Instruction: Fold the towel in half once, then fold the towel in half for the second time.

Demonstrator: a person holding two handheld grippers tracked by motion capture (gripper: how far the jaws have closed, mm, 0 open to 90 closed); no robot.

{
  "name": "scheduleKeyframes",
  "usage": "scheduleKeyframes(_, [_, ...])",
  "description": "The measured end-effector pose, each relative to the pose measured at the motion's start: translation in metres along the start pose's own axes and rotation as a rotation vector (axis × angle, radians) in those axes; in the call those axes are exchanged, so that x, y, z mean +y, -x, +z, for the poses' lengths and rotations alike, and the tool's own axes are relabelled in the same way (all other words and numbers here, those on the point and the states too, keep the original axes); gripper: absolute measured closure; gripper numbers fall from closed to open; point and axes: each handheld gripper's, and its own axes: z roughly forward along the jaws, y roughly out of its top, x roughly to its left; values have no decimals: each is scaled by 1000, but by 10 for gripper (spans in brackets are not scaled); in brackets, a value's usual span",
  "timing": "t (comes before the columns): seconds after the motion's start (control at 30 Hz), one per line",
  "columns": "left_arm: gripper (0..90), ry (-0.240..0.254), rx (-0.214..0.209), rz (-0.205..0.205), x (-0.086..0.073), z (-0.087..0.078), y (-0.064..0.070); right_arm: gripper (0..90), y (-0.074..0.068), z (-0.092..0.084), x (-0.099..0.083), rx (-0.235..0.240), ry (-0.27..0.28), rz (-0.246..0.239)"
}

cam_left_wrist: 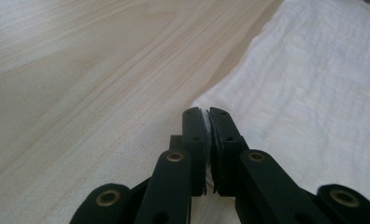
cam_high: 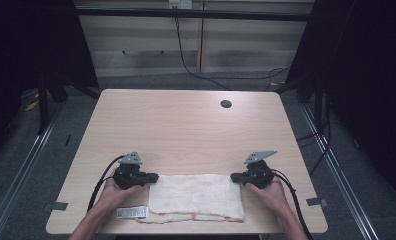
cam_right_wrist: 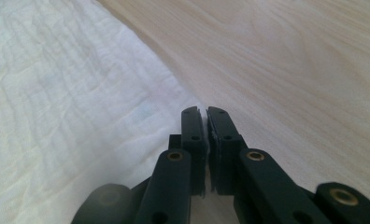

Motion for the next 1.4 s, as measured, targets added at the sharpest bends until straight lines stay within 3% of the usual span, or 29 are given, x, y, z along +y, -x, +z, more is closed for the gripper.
scheduleKeyframes(0.3, [861, 38, 17, -45, 3, -4, -6, 870, 2, -4, 6, 14, 39, 17])
scheduleKeyframes(0.47, [860, 65, 28, -57, 5, -10, -7, 870, 1, -9, 11, 14, 87, 18])
scheduleKeyframes(0.7, [860, 109, 27, -68, 10, -18, -11, 871, 1, -9, 20, 15, 114, 6])
scheduleKeyframes(0.87, [860, 107, 51, -66, 10, -23, -15, 871, 4, -11, 23, 12, 118, 4])
scheduleKeyframes(0.9, [860, 105, 75, -54, 10, -25, -15, 871, 4, -11, 24, 14, 122, 5])
scheduleKeyframes(1.1, [860, 151, 76, -64, 20, -30, -20, 872, 6, -9, 36, 22, 137, -11])
scheduleKeyframes(1.23, [860, 150, 84, -52, 27, -28, -25, 873, 12, -9, 46, 14, 146, -17])
scheduleKeyframes(1.4, [859, 148, 86, -78, 27, -25, -35, 873, 20, -9, 56, 7, 156, -16])
